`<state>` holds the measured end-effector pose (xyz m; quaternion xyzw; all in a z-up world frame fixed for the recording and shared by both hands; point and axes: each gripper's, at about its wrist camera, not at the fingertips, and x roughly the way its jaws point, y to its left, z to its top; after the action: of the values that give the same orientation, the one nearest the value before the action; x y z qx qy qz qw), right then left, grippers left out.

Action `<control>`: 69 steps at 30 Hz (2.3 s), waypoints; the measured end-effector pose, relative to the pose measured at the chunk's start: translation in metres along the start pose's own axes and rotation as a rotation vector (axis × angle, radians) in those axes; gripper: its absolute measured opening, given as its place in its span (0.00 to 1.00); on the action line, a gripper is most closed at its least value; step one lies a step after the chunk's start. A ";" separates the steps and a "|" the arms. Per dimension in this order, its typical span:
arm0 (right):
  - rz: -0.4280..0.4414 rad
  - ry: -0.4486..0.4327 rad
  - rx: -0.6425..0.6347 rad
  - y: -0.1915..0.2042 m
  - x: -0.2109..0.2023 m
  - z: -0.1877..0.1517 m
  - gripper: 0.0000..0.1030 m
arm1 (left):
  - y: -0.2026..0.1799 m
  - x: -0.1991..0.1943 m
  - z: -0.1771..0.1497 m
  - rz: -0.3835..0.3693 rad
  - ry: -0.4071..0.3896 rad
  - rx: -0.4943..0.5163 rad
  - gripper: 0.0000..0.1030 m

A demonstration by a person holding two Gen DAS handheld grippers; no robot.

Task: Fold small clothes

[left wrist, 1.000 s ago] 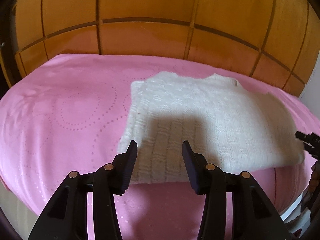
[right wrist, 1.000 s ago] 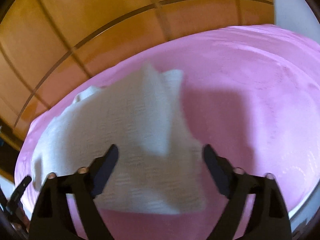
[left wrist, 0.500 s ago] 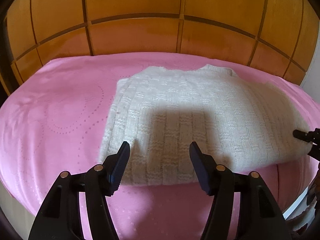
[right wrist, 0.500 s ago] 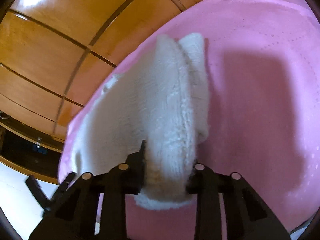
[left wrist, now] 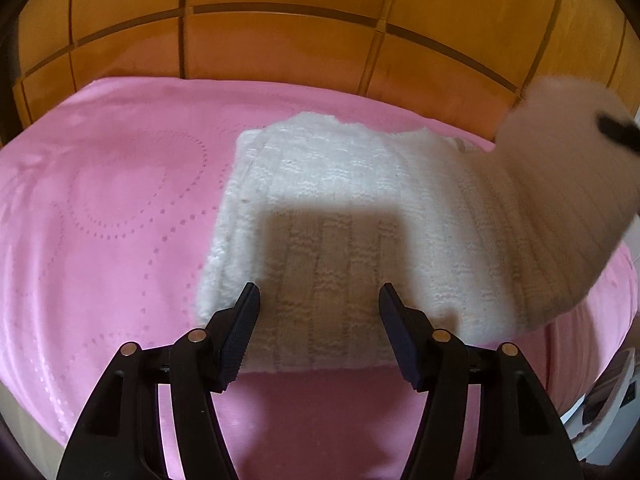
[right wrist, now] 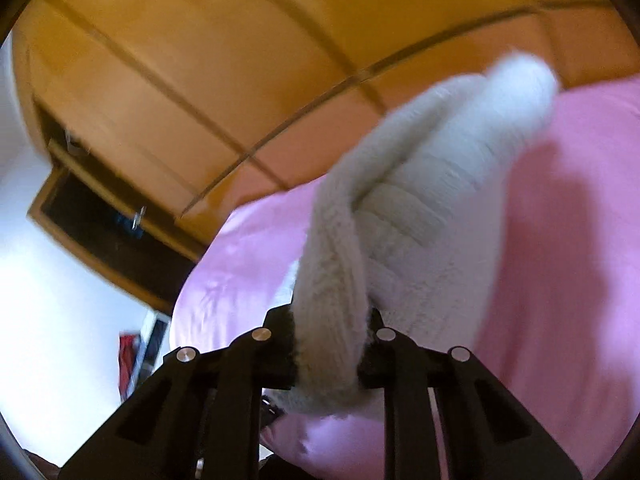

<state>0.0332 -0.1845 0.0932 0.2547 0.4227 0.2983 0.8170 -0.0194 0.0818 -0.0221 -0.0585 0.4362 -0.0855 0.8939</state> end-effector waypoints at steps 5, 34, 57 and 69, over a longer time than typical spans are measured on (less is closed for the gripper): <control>0.014 0.123 -0.118 0.051 0.071 -0.009 0.16 | 0.030 -0.017 0.003 0.018 -0.027 -0.071 0.59; -0.117 0.112 -0.169 -0.001 0.024 -0.095 0.53 | 0.076 -0.022 0.083 -0.353 0.046 -0.384 0.71; -0.157 0.140 -0.278 0.014 0.056 -0.112 0.51 | 0.048 -0.013 0.068 -0.155 0.035 -0.194 0.12; -0.185 0.116 -0.247 0.005 0.045 -0.092 0.52 | 0.027 -0.006 0.069 0.020 -0.002 -0.091 0.16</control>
<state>-0.0246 -0.1347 0.0254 0.0946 0.4509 0.2857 0.8403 0.0342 0.1116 0.0202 -0.0951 0.4392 -0.0567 0.8915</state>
